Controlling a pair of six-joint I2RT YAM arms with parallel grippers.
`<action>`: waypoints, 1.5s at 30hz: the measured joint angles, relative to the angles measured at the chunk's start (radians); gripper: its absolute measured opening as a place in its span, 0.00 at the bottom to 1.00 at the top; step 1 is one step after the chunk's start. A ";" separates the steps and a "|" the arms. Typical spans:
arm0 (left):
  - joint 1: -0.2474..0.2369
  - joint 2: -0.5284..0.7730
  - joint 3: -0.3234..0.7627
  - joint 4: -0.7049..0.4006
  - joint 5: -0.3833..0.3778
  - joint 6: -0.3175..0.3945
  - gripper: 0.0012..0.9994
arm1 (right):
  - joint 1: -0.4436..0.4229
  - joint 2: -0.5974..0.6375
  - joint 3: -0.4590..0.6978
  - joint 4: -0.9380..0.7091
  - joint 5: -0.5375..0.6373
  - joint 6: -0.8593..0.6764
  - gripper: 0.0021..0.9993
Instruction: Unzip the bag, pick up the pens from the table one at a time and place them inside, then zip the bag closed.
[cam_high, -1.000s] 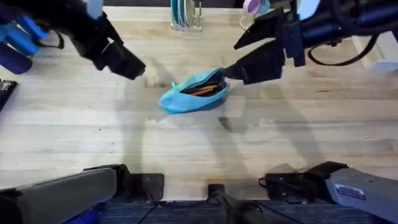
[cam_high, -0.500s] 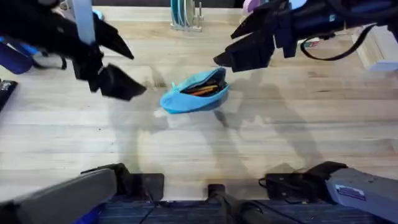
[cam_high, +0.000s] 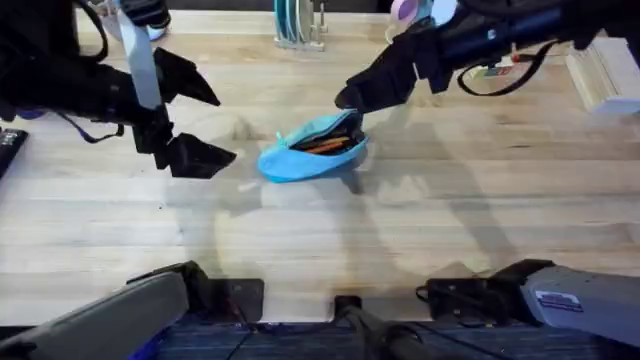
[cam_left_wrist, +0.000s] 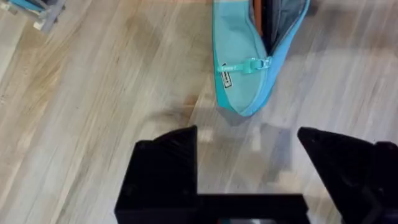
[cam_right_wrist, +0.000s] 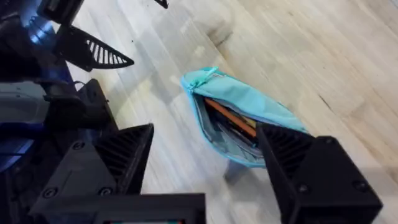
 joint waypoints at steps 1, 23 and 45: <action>0.000 0.006 0.000 0.004 0.003 0.001 0.98 | 0.000 0.001 0.000 0.000 0.001 0.005 1.00; 0.044 0.138 -0.106 0.005 0.132 0.209 0.98 | 0.000 0.001 0.000 -0.006 0.001 0.284 1.00; 0.068 0.348 -0.106 0.015 0.176 0.255 0.98 | 0.302 0.106 0.112 -0.064 0.426 0.364 1.00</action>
